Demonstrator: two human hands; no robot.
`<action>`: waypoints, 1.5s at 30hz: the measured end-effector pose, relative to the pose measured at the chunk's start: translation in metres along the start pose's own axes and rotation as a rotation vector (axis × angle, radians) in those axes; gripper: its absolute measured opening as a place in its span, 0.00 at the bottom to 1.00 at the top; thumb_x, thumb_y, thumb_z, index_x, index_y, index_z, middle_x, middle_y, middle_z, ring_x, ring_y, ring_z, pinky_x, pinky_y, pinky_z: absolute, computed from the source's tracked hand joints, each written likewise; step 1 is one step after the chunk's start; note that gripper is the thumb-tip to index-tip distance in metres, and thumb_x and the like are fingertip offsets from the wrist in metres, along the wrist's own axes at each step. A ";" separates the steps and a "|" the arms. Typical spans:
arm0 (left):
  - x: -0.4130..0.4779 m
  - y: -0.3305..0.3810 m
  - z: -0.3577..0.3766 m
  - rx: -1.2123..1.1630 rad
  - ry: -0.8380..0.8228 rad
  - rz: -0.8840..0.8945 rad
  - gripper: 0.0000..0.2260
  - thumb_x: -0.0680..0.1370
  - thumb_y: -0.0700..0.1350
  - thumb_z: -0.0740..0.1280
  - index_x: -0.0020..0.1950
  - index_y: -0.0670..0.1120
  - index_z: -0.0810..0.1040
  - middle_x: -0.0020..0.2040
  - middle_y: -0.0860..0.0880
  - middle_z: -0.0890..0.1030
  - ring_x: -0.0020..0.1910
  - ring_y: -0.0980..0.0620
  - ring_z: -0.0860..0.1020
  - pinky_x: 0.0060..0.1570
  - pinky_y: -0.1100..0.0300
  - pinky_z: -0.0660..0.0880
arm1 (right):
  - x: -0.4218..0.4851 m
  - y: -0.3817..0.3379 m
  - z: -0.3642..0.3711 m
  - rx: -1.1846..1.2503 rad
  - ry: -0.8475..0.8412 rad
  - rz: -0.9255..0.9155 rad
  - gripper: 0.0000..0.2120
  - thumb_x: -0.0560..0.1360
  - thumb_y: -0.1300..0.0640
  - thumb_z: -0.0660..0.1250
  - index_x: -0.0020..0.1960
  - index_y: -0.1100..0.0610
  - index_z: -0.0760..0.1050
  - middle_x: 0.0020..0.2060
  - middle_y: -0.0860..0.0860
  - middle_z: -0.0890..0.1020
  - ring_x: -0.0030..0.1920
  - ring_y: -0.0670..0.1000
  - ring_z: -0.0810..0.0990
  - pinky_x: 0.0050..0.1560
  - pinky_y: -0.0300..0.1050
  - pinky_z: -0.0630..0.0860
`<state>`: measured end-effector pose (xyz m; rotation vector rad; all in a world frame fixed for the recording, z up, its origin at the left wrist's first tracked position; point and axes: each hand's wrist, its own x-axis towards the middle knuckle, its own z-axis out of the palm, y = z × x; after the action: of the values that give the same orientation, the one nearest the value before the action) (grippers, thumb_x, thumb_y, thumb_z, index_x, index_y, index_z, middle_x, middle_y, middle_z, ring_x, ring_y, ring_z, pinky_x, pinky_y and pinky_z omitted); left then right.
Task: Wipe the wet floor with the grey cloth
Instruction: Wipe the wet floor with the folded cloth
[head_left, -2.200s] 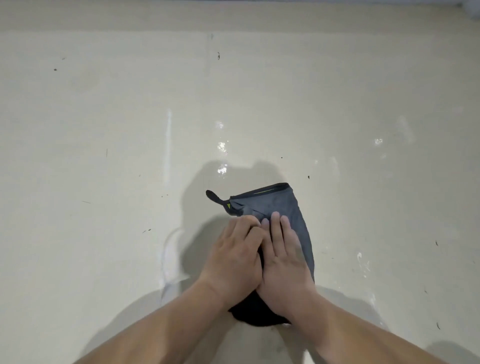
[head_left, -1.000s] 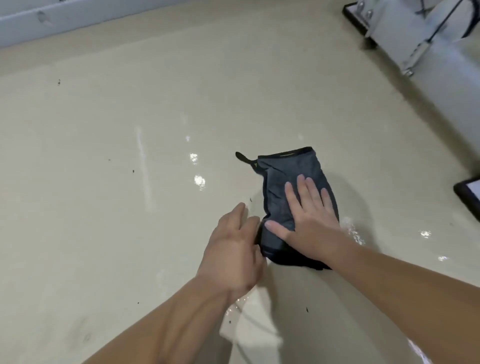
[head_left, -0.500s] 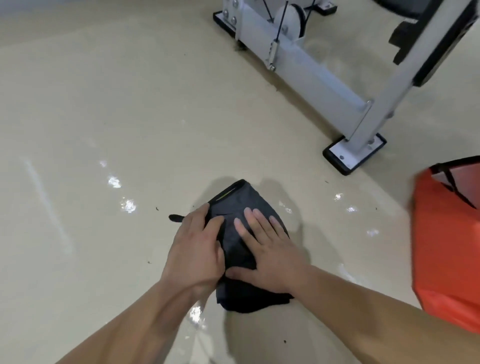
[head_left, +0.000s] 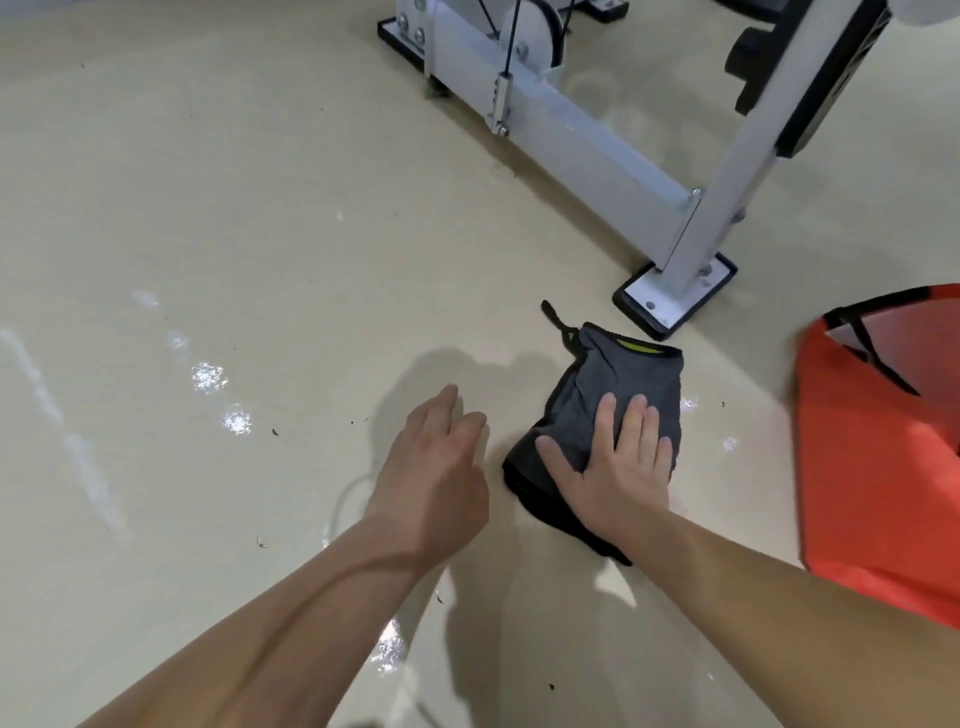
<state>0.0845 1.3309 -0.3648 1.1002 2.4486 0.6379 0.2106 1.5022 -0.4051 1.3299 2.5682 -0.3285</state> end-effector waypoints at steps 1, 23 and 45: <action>-0.003 -0.007 0.000 0.012 -0.011 -0.001 0.19 0.73 0.37 0.64 0.64 0.42 0.76 0.78 0.35 0.64 0.76 0.34 0.64 0.70 0.46 0.67 | -0.009 -0.003 0.003 -0.012 0.014 -0.031 0.50 0.72 0.20 0.40 0.83 0.50 0.34 0.82 0.57 0.37 0.82 0.57 0.34 0.80 0.59 0.39; -0.138 -0.116 -0.119 0.136 -0.017 -0.472 0.29 0.78 0.43 0.63 0.80 0.49 0.62 0.84 0.46 0.50 0.80 0.47 0.54 0.72 0.61 0.60 | -0.002 -0.258 0.039 -0.083 -0.021 -0.562 0.54 0.69 0.17 0.37 0.83 0.52 0.37 0.82 0.60 0.39 0.82 0.61 0.36 0.78 0.65 0.37; -0.260 -0.217 -0.132 0.339 -0.189 -0.106 0.08 0.76 0.41 0.62 0.54 0.48 0.68 0.55 0.47 0.70 0.50 0.43 0.74 0.43 0.51 0.77 | -0.231 -0.242 0.082 -0.365 -0.195 -0.946 0.49 0.74 0.22 0.45 0.83 0.50 0.37 0.81 0.61 0.35 0.80 0.60 0.31 0.80 0.64 0.41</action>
<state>0.0499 0.9704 -0.3341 1.0856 2.4823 0.0803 0.1498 1.1637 -0.3902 -0.0897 2.7137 -0.1082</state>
